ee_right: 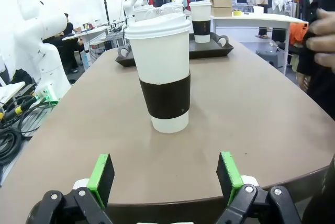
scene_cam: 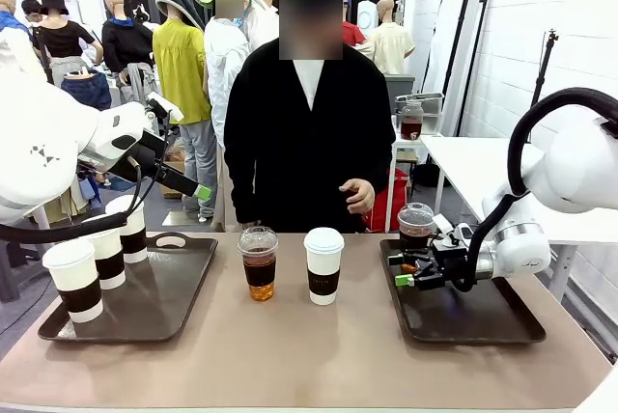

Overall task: Distribute the coffee onto the tray.
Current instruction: Pick up another iced Americano from the middle of the table and place it on the right Handle tray.

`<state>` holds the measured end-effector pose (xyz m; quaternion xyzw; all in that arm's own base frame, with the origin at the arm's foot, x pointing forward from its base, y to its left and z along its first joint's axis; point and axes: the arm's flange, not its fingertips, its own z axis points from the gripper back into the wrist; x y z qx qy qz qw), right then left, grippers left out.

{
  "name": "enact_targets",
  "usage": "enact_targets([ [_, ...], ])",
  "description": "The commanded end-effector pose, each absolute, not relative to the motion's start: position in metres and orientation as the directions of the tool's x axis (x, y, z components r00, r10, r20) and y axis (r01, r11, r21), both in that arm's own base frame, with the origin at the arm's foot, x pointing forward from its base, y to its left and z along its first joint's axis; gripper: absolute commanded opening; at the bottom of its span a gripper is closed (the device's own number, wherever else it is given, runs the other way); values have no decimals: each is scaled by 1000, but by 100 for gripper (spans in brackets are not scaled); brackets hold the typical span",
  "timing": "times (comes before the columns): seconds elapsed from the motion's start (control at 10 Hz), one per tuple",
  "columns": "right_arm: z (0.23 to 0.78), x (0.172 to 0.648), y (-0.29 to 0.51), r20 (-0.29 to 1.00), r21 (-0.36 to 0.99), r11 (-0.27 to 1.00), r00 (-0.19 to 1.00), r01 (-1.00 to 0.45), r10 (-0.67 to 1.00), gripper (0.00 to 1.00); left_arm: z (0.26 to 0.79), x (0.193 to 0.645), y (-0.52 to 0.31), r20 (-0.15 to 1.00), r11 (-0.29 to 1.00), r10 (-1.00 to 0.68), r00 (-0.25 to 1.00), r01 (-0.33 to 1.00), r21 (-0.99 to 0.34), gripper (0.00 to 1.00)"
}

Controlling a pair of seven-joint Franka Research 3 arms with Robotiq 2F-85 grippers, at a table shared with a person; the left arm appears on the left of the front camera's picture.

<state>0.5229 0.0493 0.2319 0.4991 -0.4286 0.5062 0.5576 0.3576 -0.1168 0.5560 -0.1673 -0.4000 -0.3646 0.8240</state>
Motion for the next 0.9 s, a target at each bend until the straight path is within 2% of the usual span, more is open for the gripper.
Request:
enact_targets([
  [0.0,235,514,53,988,91,20,93,-996,123,100,556,357,-115,780,672,-466,418,740,6,100],
  [0.8,233,522,49,984,120,-10,118,-993,136,100,556,357,-115,780,672,-466,418,740,6,100],
])
